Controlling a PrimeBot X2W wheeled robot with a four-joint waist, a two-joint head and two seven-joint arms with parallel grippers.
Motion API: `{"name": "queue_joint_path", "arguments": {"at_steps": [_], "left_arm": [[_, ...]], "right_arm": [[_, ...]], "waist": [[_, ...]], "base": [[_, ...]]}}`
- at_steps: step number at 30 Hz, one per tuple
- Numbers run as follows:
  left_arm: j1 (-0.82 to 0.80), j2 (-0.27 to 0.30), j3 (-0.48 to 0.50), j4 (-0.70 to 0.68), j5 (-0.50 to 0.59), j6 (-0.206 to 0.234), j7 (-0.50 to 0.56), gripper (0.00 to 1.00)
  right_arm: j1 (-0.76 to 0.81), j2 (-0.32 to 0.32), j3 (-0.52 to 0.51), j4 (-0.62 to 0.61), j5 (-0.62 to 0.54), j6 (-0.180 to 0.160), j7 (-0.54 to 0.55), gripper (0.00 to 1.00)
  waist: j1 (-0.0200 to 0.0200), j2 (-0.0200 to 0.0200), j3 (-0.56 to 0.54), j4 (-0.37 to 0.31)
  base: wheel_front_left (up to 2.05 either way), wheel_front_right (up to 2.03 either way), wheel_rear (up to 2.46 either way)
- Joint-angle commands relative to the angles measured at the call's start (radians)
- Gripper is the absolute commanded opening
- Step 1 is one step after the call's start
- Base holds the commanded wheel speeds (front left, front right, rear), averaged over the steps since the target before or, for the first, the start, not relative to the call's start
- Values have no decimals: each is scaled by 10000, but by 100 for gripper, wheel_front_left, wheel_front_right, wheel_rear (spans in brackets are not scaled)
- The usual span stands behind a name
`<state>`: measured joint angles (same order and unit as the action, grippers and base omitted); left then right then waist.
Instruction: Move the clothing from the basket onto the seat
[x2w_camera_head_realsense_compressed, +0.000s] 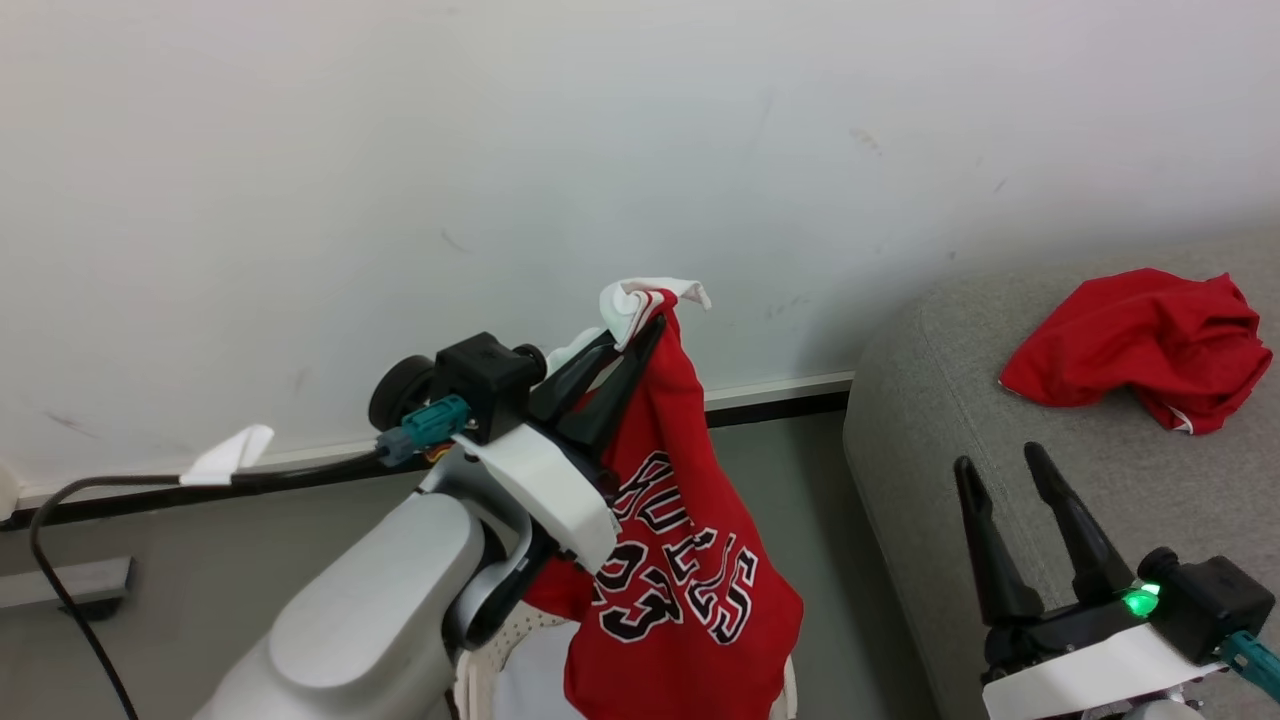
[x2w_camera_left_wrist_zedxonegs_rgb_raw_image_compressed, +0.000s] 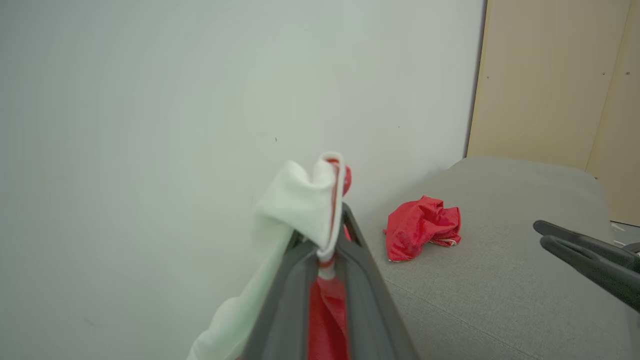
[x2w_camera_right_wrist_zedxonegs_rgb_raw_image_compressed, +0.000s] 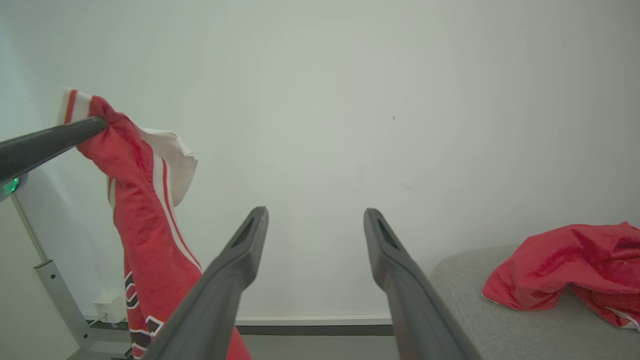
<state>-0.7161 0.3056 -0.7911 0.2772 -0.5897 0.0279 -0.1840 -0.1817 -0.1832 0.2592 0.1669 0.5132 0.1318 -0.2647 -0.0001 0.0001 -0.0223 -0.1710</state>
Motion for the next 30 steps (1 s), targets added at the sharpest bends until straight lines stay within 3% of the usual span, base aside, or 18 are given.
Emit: {"name": "queue_joint_path", "arguments": {"at_steps": [1, 13, 21, 30], "left_arm": [[129, 59, -32, -43, -112, 29, 38, 0], [150, -431, -427, 259, -176, -161, -44, 0], [50, -893, -745, 322, -242, -349, -21, 0], [-36, -1519, -1256, 95, -273, -590, 94, 0]], "right_arm": [[-135, -90, 316, -98, 149, -22, 9, 100], [-1906, -222, 3812, 512, 629, -22, 11, 100], [-2855, 84, 4687, 2155, 790, -22, 9, 100], [-3026, 236, 5139, 4446, 1604, -22, 9, 100]], "waist": [[1, -1, 17, 6], [1, -1, 23, 509], [1, -1, -80, 1172], [1, -1, -321, 2489]], "base": [[0, 0, 0], [0, 0, 0], [0, 0, 0], [0, 0, 0]]}}
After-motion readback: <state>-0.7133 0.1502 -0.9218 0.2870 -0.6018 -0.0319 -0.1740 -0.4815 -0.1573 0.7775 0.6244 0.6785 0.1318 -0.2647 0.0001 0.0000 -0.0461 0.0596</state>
